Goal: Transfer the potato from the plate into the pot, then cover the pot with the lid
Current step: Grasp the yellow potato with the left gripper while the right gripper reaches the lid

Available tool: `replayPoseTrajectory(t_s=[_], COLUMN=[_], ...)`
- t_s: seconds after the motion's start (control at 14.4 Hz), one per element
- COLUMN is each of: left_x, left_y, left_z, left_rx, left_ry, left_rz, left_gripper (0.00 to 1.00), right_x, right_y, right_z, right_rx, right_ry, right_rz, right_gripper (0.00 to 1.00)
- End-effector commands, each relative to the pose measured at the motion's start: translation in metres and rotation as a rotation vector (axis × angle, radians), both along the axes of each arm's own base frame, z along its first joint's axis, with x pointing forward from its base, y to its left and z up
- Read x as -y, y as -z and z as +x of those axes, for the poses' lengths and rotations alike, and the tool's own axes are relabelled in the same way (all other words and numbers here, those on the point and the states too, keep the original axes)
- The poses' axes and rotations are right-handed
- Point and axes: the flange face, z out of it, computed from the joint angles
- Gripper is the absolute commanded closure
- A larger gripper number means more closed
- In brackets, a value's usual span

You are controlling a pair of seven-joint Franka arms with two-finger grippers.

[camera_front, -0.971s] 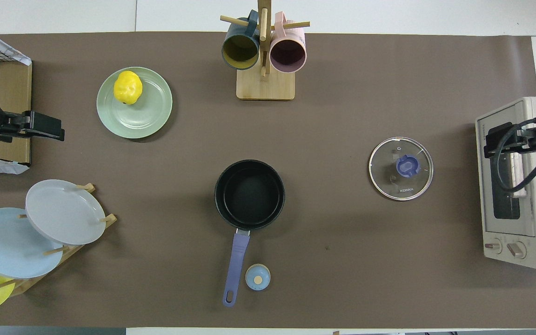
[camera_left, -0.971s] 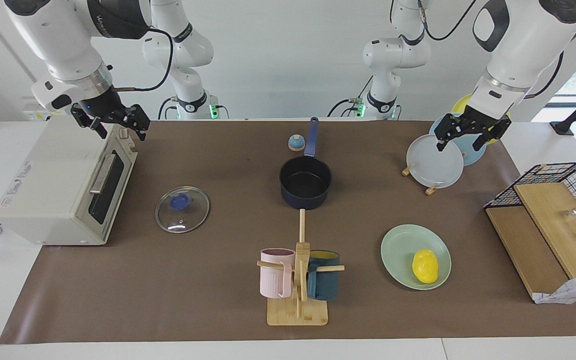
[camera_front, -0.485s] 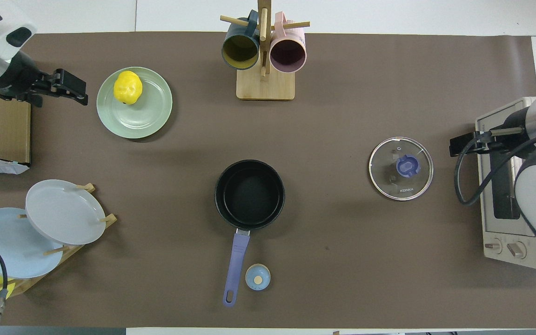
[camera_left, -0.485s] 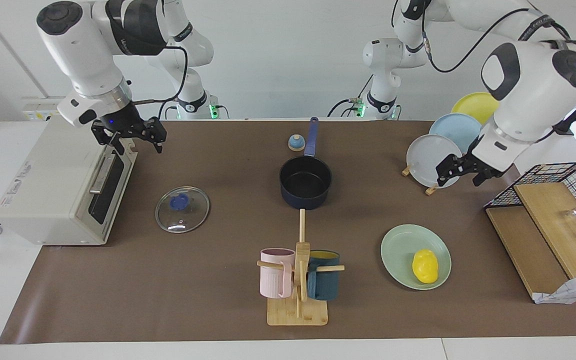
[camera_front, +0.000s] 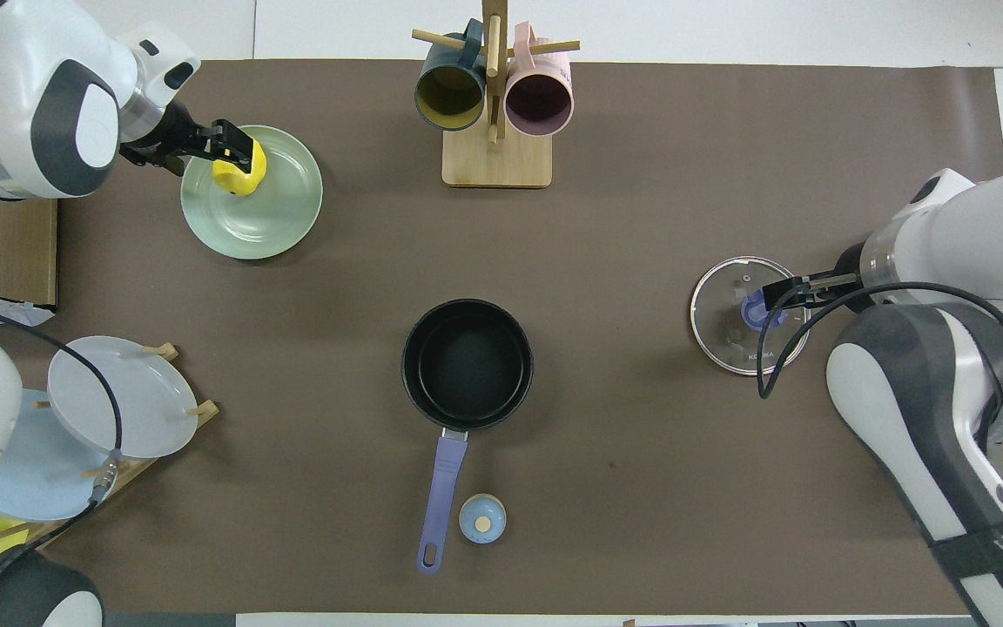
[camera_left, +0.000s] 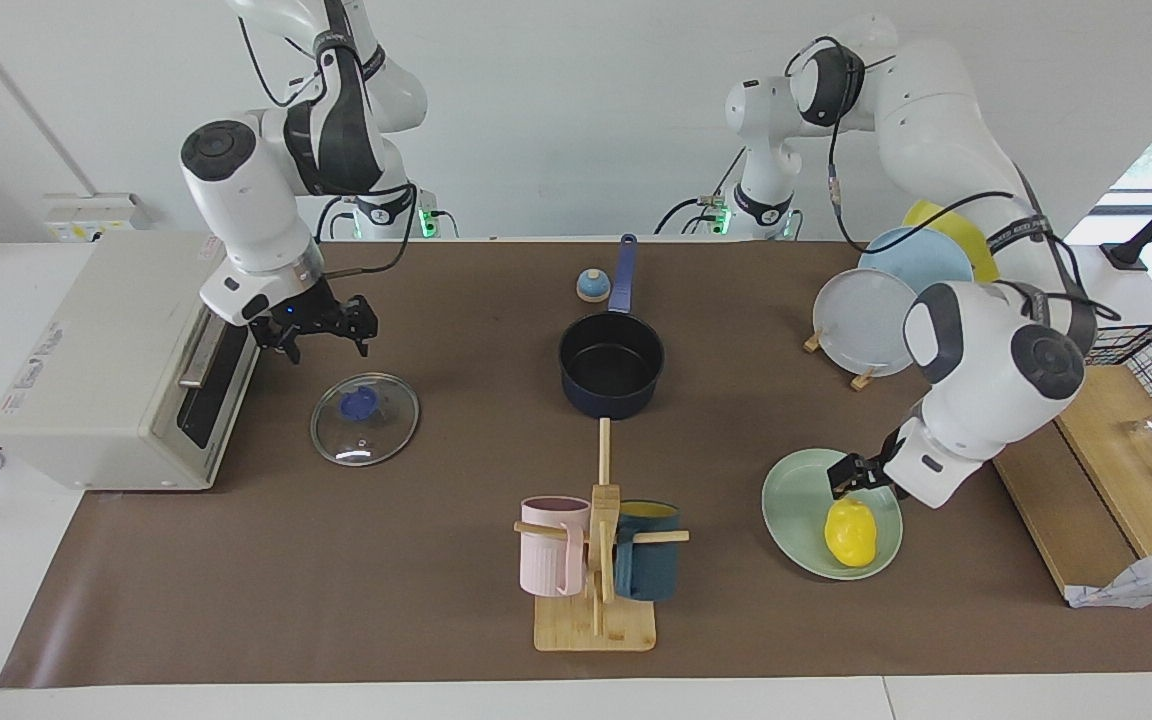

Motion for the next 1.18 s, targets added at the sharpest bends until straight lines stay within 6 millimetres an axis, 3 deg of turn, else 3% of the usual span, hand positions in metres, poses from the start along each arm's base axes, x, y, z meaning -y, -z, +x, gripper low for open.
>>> replayPoseTrajectory(t_s=[0.0, 0.35, 0.49, 0.55, 0.69, 1.11], left_x=[0.006, 0.003, 0.025, 0.025, 0.014, 0.012], left_y=[-0.007, 0.012, 0.035, 0.044, 0.047, 0.047], left_z=[0.01, 0.009, 0.008, 0.012, 0.012, 0.01], left_rx=[0.04, 0.058, 0.063, 0.085, 0.069, 0.051], left_ry=[0.003, 0.017, 0.059, 0.052, 0.043, 0.053], left_rz=[0.002, 0.052, 0.085, 0.081, 0.091, 0.11], left_gripper=[0.0, 0.0, 0.0, 0.0, 0.0, 0.0], right_x=[0.008, 0.01, 0.005, 0.005, 0.006, 0.005], right_y=[0.043, 0.082, 0.088, 0.097, 0.103, 0.103], right_z=[-0.002, -0.003, -0.001, 0.0, 0.001, -0.001], right_rx=[0.03, 0.044, 0.053, 0.047, 0.044, 0.025], right_ry=[-0.053, -0.036, -0.032, -0.026, -0.023, 0.051], right_rz=[0.015, 0.013, 0.013, 0.012, 0.012, 0.023], right_gripper=[0.0, 0.0, 0.0, 0.0, 0.0, 0.0])
